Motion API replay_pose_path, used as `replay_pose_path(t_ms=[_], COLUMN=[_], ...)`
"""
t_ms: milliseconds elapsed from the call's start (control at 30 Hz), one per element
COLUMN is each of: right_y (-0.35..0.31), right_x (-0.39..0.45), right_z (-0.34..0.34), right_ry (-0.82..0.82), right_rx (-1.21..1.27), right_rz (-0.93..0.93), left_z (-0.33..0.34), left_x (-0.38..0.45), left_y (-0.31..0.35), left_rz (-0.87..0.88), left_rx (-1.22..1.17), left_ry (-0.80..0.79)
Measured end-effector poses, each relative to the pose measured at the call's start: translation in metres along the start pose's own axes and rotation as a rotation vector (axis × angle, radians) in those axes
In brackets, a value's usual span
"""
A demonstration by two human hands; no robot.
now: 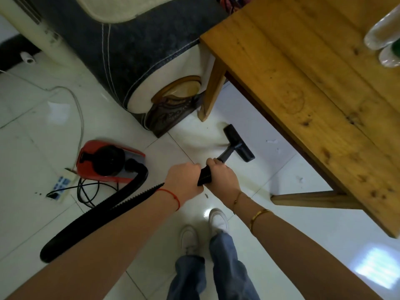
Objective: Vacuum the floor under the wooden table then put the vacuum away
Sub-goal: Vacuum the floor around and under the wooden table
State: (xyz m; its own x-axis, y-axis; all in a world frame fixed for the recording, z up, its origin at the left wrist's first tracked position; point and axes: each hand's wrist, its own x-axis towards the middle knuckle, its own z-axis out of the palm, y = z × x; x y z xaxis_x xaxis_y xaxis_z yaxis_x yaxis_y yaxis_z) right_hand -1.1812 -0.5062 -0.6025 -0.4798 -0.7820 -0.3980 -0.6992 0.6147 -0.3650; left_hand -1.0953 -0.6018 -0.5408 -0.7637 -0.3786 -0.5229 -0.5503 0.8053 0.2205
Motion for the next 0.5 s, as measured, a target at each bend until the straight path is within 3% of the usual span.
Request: replay_pose_path(t_ms=[500], right_y=[0.122], right_x=[0.002], right_z=[-0.032], right_ry=[0.07], right_rx=[0.034], right_rz=[0.127], left_z=[0.008], left_x=[0.072], left_y=[0.107], left_rz=[0.105], left_rx=[0.023], left_ry=[0.046])
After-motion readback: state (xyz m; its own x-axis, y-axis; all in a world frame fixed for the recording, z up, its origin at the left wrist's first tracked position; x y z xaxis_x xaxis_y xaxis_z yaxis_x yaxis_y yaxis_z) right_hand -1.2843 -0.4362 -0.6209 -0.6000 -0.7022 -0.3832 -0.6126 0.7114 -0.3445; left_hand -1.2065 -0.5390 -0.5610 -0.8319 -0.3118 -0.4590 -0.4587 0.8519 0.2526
